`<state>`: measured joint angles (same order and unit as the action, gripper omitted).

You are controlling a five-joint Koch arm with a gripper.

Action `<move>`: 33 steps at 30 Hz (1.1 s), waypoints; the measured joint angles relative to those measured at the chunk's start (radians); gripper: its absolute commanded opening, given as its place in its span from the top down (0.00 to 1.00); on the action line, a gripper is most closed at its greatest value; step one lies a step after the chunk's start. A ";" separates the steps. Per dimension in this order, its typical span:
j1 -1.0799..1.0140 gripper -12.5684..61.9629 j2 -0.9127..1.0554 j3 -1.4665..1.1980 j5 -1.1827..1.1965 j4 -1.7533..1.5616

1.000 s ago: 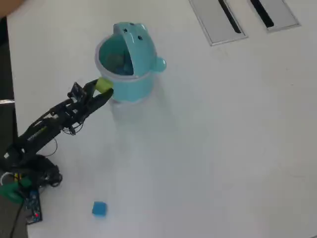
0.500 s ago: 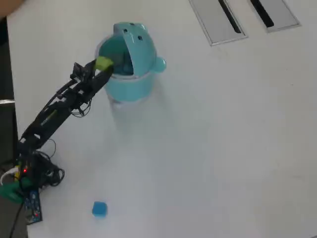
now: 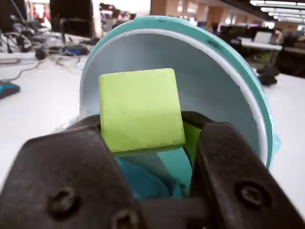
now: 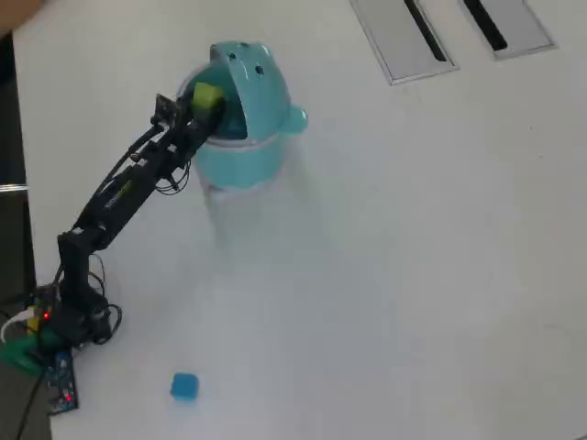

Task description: Grasp RGB lego blocks and put them in the bin one by one.

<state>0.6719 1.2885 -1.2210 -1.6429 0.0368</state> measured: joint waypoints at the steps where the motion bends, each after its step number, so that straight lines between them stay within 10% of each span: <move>1: 0.000 0.60 -0.008 0.002 0.006 0.008; 33: -0.345 0.46 0.064 0.296 0.020 0.724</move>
<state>0.3267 1.3530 -0.9250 -1.6230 0.7609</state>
